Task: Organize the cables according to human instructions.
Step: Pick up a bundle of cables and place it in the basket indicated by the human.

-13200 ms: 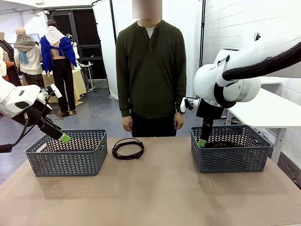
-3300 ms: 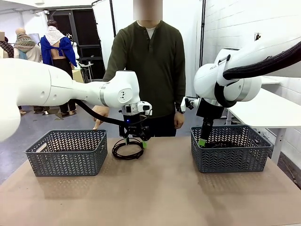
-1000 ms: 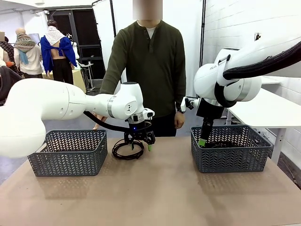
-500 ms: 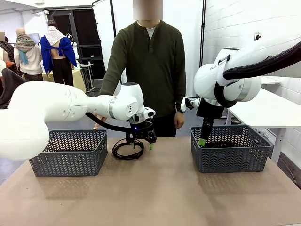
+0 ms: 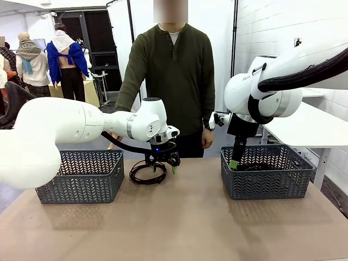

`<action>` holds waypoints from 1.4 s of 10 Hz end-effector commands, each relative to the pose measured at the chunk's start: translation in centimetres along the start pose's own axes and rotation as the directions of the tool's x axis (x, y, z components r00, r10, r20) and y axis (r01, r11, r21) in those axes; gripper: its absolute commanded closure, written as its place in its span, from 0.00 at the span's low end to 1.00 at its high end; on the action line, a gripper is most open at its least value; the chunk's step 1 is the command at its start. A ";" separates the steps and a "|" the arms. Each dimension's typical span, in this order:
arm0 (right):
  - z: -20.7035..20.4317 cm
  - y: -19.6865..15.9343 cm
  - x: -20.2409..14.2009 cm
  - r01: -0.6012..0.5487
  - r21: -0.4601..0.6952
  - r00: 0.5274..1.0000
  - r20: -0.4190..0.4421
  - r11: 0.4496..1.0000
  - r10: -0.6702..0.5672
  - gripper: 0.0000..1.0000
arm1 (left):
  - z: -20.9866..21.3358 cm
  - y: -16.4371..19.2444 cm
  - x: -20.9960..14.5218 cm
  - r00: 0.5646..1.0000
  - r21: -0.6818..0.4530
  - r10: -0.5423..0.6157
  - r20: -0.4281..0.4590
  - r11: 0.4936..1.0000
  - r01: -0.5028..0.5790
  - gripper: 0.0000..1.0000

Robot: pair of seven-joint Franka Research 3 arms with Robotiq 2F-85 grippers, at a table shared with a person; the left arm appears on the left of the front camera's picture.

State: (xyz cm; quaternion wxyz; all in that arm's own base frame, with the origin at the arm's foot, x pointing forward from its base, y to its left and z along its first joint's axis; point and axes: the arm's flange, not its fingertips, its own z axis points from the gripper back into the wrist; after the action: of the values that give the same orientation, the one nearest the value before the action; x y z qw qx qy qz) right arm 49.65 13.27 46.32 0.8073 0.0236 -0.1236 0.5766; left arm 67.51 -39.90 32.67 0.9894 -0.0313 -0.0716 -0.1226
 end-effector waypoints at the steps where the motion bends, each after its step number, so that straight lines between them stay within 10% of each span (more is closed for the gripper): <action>1: 0.0 -0.2 0.0 0.000 0.001 1.000 -0.009 1.000 0.000 0.00 | -0.3 -0.7 2.0 0.999 0.035 0.028 0.020 0.999 -0.029 0.00; 9: 0.0 -0.2 0.0 0.000 0.001 1.000 -0.009 1.000 0.000 0.00 | -1.7 -1.2 3.0 0.999 0.021 0.030 -0.009 0.999 -0.030 0.00; 14: 0.0 -0.2 0.0 0.000 0.001 1.000 -0.009 1.000 0.000 0.00 | -1.9 -1.4 3.4 0.999 0.021 0.045 -0.031 0.999 -0.044 0.87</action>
State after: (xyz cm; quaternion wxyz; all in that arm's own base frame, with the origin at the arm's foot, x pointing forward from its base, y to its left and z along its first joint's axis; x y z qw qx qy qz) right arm 49.65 13.27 46.32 0.8073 0.0236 -0.1235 0.5766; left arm 68.87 -40.70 31.00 0.9910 -0.0280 -0.0580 -0.1169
